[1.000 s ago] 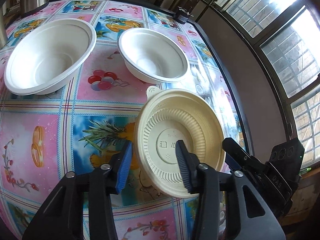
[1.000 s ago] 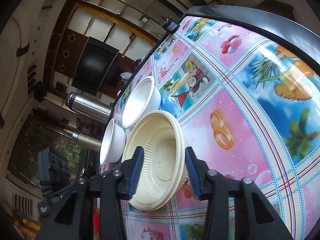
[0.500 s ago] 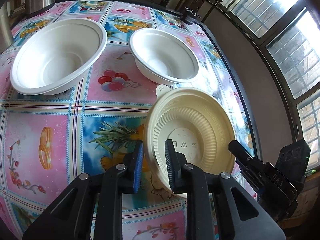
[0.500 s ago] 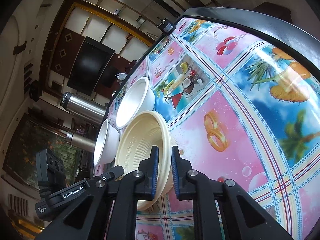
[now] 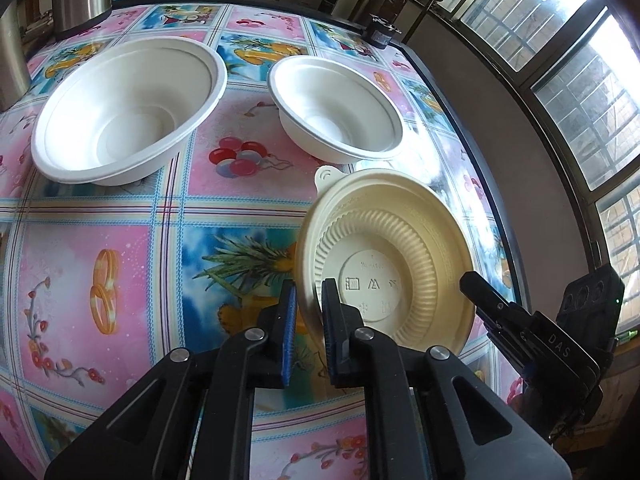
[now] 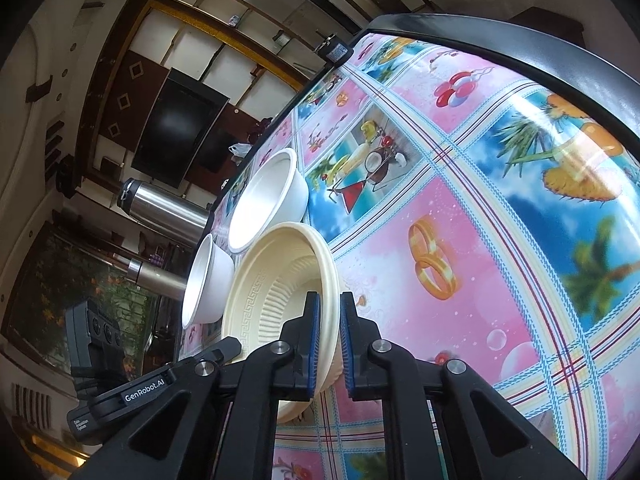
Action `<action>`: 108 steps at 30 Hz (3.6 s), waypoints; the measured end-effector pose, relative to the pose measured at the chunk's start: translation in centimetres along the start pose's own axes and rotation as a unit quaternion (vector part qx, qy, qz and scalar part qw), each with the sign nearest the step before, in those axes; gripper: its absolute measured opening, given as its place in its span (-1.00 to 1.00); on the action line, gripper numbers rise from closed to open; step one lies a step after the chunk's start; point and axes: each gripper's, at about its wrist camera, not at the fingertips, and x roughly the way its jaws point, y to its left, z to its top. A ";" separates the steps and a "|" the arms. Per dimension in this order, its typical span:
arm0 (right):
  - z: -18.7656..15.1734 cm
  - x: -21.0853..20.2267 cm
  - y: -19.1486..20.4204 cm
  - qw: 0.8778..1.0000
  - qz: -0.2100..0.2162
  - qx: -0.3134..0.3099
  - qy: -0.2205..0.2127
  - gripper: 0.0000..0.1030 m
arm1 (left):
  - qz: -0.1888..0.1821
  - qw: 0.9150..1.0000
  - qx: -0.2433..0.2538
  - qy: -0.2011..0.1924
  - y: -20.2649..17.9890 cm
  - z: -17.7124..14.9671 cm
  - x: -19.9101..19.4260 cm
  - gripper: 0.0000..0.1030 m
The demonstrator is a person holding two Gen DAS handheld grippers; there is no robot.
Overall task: Organize plates and bowls
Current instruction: 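Close both grippers on the rim of the cream plastic plate, then lift the cream plate with both grippers and carry it over the red plate stack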
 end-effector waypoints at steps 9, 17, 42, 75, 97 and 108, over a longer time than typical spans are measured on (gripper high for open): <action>-1.7 1.3 1.9 1.000 0.008 -0.019 0.018 -0.80 | -0.001 1.000 -0.019 -0.004 2.7 -1.7 -1.9 -0.80; -4.5 3.0 4.6 0.998 0.021 -0.052 0.041 -0.81 | 0.005 0.999 -0.041 -0.015 6.3 -3.7 -4.3 -0.80; -14.0 6.6 12.3 0.983 0.067 -0.139 0.094 -0.78 | 0.043 0.995 -0.076 -0.052 15.3 -11.7 -11.5 -0.73; -18.4 3.3 21.7 0.972 0.114 -0.187 0.089 -0.79 | 0.080 0.982 -0.051 -0.166 17.7 -14.7 -22.5 -0.74; -27.2 13.1 33.1 0.932 0.154 -0.262 0.199 -0.79 | 0.170 0.955 -0.161 -0.182 28.9 -18.5 -27.1 -0.73; -28.4 15.0 33.1 0.930 0.134 -0.273 0.207 -0.79 | 0.173 0.957 -0.180 -0.148 31.0 -19.0 -25.1 -0.73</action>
